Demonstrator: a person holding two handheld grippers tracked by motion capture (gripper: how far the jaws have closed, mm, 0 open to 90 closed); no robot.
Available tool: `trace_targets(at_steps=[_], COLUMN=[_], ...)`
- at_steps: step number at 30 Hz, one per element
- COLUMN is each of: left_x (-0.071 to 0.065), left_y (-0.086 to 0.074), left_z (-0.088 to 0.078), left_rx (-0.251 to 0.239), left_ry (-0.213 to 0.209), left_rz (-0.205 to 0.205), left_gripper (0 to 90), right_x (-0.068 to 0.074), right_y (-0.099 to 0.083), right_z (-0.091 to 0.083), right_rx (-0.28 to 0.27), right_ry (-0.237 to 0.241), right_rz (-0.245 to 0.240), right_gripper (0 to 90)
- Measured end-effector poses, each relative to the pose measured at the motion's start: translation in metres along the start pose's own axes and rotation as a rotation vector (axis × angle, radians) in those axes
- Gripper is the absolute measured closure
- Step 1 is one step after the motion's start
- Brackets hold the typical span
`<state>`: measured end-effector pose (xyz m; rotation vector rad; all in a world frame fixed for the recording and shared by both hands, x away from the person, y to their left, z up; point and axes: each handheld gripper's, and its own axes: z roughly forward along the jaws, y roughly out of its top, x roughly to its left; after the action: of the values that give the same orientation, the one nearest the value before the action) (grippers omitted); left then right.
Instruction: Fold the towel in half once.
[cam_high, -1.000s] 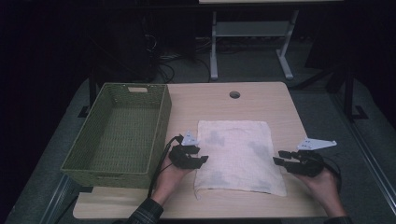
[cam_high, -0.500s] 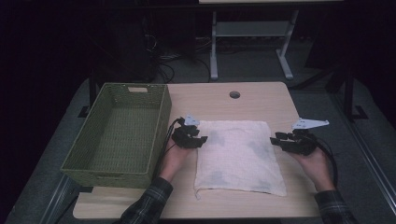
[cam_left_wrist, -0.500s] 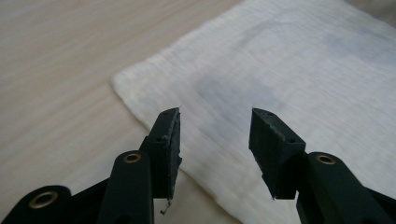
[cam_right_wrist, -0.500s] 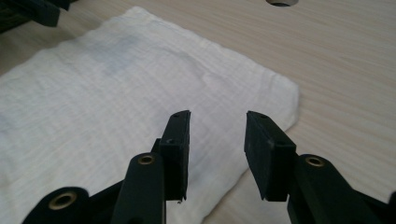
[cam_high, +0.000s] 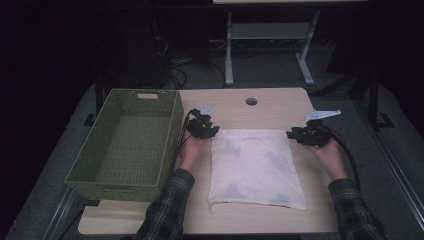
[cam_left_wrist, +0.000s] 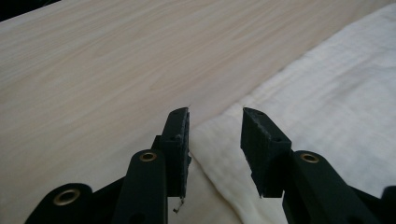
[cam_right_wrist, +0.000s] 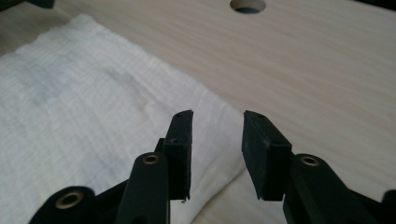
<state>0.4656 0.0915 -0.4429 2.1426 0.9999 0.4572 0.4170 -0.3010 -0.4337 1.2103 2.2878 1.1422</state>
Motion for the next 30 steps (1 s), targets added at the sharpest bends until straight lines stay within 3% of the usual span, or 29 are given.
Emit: trace_targets(at_steps=[4, 9, 17, 24, 30], left_x=[0.010, 0.011, 0.010, 0.008, 0.007], left_y=[0.000, -0.005, -0.007, -0.007, -0.007], left_z=[0.015, 0.028, 0.030, 0.030, 0.031], left_rx=[0.035, 0.054, 0.053, 0.054, 0.055], left_ry=[0.004, 0.001, -0.001, -0.012, -0.025], left_rz=[0.001, -0.006, -0.007, 0.006, 0.014], left_gripper=[62.5, 63.6, 68.1, 75.4, 80.8], right_x=[-0.008, -0.017, -0.032, -0.032, -0.026], right_y=[0.004, 0.006, 0.000, -0.006, -0.008], right_z=[0.006, 0.016, 0.033, 0.046, 0.052], right_rx=[0.006, 0.013, 0.039, 0.061, 0.081], right_ry=[-0.008, -0.040, -0.052, -0.034, -0.028], right_rz=[0.025, 0.050, 0.084, 0.092, 0.059], right_gripper=[64.3, 66.0, 66.8, 67.0, 71.4])
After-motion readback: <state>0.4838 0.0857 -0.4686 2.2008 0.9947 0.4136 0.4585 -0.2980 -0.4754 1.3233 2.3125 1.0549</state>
